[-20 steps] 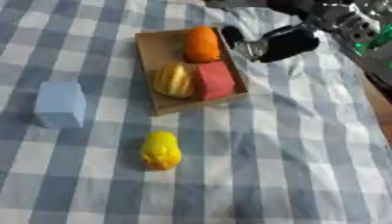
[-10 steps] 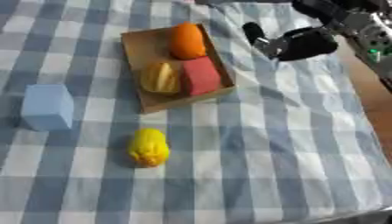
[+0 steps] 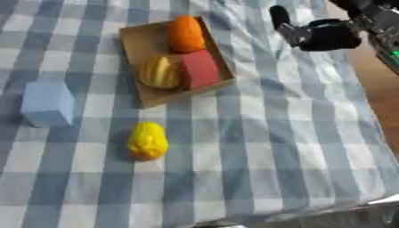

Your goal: Pick up objects on the table and place them in the box.

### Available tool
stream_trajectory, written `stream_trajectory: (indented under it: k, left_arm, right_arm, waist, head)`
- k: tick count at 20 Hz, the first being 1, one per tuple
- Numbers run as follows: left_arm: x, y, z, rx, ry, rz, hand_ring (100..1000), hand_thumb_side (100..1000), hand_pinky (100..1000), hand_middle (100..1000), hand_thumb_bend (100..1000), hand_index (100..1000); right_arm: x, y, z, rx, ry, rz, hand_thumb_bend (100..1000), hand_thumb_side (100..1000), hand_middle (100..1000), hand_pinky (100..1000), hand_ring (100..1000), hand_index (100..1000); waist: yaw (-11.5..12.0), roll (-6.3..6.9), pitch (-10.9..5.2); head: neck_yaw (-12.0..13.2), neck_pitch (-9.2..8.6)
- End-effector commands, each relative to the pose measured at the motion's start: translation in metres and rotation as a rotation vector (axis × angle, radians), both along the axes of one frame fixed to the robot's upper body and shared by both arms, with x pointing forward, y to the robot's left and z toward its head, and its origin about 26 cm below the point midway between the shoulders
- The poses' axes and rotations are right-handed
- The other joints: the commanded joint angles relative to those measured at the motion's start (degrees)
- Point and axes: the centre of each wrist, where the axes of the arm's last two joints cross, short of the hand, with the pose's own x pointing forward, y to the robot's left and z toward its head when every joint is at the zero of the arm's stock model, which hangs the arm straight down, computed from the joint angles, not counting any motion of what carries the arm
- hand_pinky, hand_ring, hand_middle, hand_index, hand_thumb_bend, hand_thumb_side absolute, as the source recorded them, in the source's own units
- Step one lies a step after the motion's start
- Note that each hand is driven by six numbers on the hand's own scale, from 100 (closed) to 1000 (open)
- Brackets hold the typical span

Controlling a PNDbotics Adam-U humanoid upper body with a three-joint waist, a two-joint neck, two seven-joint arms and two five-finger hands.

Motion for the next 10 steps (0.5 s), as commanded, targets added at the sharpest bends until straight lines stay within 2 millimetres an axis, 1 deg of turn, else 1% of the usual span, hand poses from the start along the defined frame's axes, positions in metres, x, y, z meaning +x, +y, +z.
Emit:
stream_trajectory:
  k: [1, 2, 3, 4, 5, 6, 7, 10]
  left_arm:
    - [0.0, 0.0, 0.019, 0.192, 0.115, 0.02, 808, 457, 902, 794, 460, 917]
    - [0.0, -0.001, 0.022, 0.244, 0.164, 0.021, 815, 488, 908, 799, 492, 924]
    - [0.0, -0.001, 0.023, 0.294, 0.216, 0.02, 817, 518, 912, 803, 520, 928]
    - [0.0, -0.001, 0.025, 0.342, 0.269, 0.018, 829, 542, 917, 811, 548, 935]
    - [0.0, -0.001, 0.027, 0.386, 0.321, 0.017, 840, 554, 926, 818, 569, 941]
    - [0.0, -0.002, 0.03, 0.419, 0.364, 0.014, 854, 556, 936, 823, 574, 945]
    - [0.0, -0.003, 0.033, 0.439, 0.394, 0.01, 855, 557, 936, 826, 575, 946]
    - [0.001, -0.004, 0.039, 0.454, 0.429, 0.004, 855, 557, 936, 826, 575, 946]
  right_arm:
    - [-0.004, -0.001, 0.009, -0.003, -0.04, -0.008, 100, 226, 779, 742, 728, 845]
    - [-0.004, -0.001, 0.009, 0.0, -0.04, -0.011, 100, 230, 778, 742, 726, 845]
    - [-0.004, -0.002, 0.008, 0.002, -0.04, -0.015, 100, 209, 777, 741, 724, 845]
    - [-0.004, -0.002, 0.008, 0.003, -0.04, -0.021, 100, 234, 775, 740, 722, 844]
    - [-0.005, -0.003, 0.007, 0.003, -0.039, -0.028, 100, 236, 774, 740, 721, 844]
    - [-0.005, -0.004, 0.007, 0.002, -0.037, -0.034, 100, 229, 773, 739, 720, 844]
    - [-0.005, -0.004, 0.007, 0.001, -0.036, -0.039, 100, 241, 774, 739, 720, 844]
    - [-0.005, -0.005, 0.006, 0.0, -0.036, -0.044, 100, 241, 774, 739, 720, 844]
  waist:
    - [0.0, 0.54, -1.24]
    - [0.1, 0.67, -1.23]
    - [0.2, 0.82, -1.2]
    - [0.4, 1.03, -1.16]
    - [0.6, 1.31, -1.12]
    - [0.9, 1.57, -1.07]
    - [1.0, 1.75, -1.04]
    - [1.3, 1.91, -1.03]
  head:
    - [0.6, 0.35]
    - [0.5, 0.35]
    - [0.3, 0.35]
    - [0.0, 0.36]
    - [-0.4, 0.36]
    - [-0.8, 0.36]
    - [-1.1, 0.36]
    - [-1.4, 0.36]
